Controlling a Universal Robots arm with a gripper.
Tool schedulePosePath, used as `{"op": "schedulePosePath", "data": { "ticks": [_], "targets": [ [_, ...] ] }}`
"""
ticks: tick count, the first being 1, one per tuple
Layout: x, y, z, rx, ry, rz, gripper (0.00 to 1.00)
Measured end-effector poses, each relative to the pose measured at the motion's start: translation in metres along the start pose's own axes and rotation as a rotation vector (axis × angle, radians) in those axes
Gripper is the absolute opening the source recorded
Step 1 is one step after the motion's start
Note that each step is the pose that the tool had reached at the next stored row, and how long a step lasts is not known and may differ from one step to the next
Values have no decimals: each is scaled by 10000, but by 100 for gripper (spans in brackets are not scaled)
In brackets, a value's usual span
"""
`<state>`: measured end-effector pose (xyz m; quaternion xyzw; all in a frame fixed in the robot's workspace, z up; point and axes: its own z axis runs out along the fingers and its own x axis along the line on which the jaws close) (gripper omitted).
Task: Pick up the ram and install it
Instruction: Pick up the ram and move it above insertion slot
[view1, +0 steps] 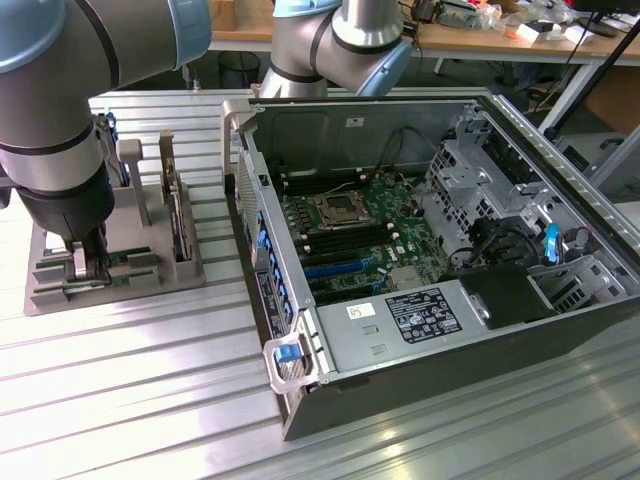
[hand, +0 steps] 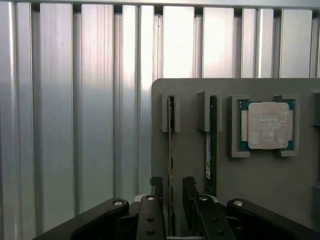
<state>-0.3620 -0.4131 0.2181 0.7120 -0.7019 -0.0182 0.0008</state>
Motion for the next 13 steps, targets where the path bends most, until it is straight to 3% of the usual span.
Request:
{"op": "schedulePosePath", "data": {
  "ticks": [5, 13],
  "targets": [
    [2, 12, 69, -3, 3, -65, 30],
    [2, 12, 74, -2, 2, -67, 29]
  ]
}}
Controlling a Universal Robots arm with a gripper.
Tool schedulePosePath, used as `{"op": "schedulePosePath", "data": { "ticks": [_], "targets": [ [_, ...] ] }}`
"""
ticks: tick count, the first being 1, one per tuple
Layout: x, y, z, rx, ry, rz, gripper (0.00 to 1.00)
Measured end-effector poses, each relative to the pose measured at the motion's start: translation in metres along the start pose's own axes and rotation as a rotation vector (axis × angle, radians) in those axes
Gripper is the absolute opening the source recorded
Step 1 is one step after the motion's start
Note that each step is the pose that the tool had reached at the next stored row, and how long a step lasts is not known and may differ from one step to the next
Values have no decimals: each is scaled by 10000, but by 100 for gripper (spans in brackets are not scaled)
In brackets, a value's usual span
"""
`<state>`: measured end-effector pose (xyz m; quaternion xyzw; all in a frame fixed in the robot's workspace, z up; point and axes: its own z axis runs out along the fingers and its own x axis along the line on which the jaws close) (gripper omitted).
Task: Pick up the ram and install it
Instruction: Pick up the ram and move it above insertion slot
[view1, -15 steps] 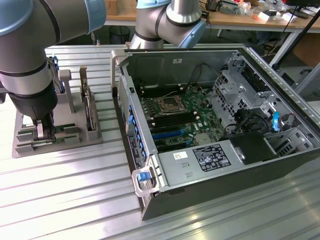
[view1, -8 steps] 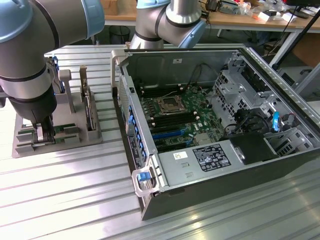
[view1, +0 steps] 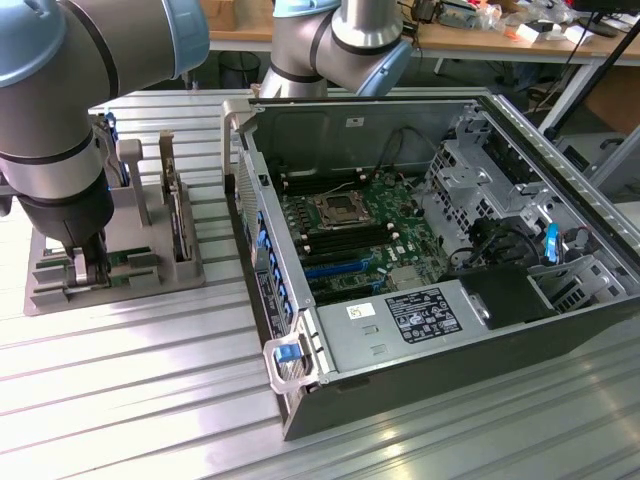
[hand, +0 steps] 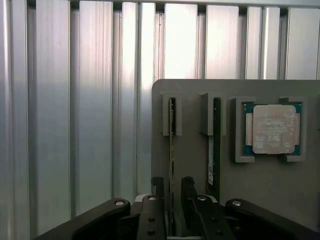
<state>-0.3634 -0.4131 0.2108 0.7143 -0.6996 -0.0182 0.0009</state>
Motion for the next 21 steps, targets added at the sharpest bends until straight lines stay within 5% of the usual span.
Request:
{"op": "schedulePosePath", "data": {
  "ticks": [4, 21],
  "targets": [
    [0, 0, 0, -1, 0, 0, 12],
    [-1, 1, -28, -2, 13, 0, 12]
  ]
}}
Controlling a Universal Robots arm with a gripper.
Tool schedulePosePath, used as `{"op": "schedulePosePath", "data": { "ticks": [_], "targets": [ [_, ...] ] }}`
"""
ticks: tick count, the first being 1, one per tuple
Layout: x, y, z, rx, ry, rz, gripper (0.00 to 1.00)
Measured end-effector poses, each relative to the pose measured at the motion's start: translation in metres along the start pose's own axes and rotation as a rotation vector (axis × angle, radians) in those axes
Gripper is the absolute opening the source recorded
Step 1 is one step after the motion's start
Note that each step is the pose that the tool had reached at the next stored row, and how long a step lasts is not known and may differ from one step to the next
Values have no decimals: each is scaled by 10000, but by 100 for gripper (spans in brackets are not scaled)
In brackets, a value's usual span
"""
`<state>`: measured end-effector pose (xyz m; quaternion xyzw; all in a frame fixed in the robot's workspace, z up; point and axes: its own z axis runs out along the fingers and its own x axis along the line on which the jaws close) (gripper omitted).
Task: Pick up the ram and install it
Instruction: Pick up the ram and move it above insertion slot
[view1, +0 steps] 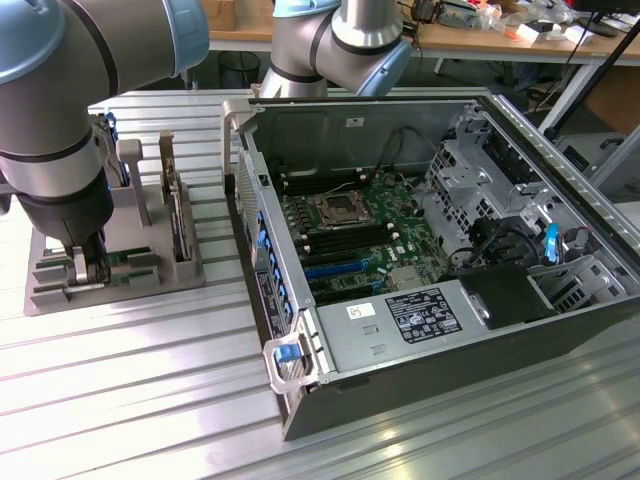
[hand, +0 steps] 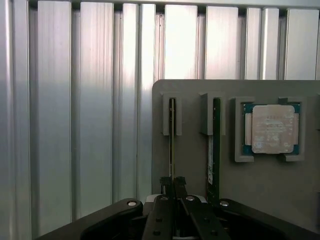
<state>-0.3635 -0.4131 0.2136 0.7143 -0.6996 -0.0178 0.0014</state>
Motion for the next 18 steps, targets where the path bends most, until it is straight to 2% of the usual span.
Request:
{"op": "schedulePosePath", "data": {
  "ticks": [12, 18],
  "targets": [
    [-2, 2, -90, 0, 0, 0, 12],
    [-5, 5, -189, 1, 0, 0, 12]
  ]
}}
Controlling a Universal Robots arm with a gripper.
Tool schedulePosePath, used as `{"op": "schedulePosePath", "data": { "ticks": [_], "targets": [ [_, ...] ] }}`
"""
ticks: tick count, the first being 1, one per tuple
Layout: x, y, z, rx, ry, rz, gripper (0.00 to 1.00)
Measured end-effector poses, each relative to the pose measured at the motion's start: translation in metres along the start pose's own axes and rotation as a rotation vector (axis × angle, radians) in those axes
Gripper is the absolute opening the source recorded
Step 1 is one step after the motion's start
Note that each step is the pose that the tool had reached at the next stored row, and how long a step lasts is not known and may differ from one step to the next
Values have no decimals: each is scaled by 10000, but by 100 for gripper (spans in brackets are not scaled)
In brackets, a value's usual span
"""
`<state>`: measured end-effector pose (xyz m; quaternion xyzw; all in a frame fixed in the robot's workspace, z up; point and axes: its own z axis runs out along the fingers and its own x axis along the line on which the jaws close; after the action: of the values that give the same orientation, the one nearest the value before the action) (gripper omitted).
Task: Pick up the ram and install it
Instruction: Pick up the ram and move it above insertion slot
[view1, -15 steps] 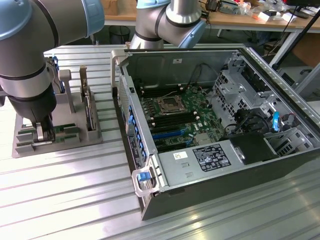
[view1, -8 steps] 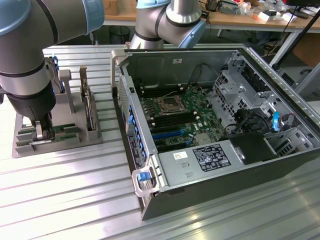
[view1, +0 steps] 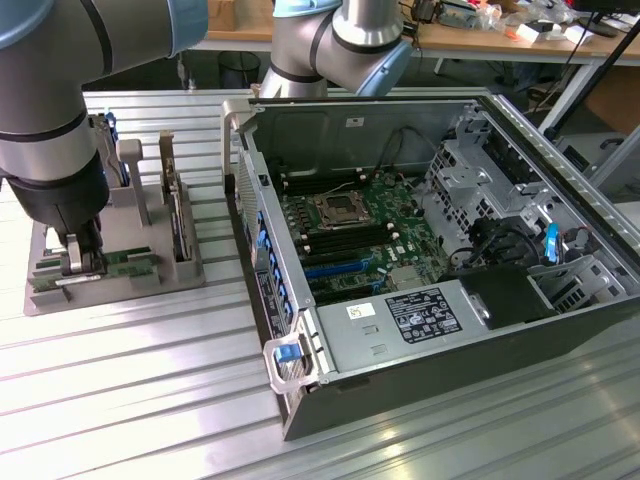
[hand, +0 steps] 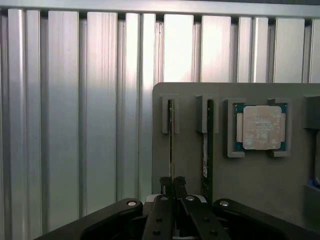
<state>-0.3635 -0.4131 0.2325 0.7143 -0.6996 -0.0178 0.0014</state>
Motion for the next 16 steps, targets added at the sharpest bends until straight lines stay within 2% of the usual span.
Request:
{"op": "schedulePosePath", "data": {
  "ticks": [16],
  "targets": [
    [-8, 9, -334, 1, -1, -1, 12]
  ]
}}
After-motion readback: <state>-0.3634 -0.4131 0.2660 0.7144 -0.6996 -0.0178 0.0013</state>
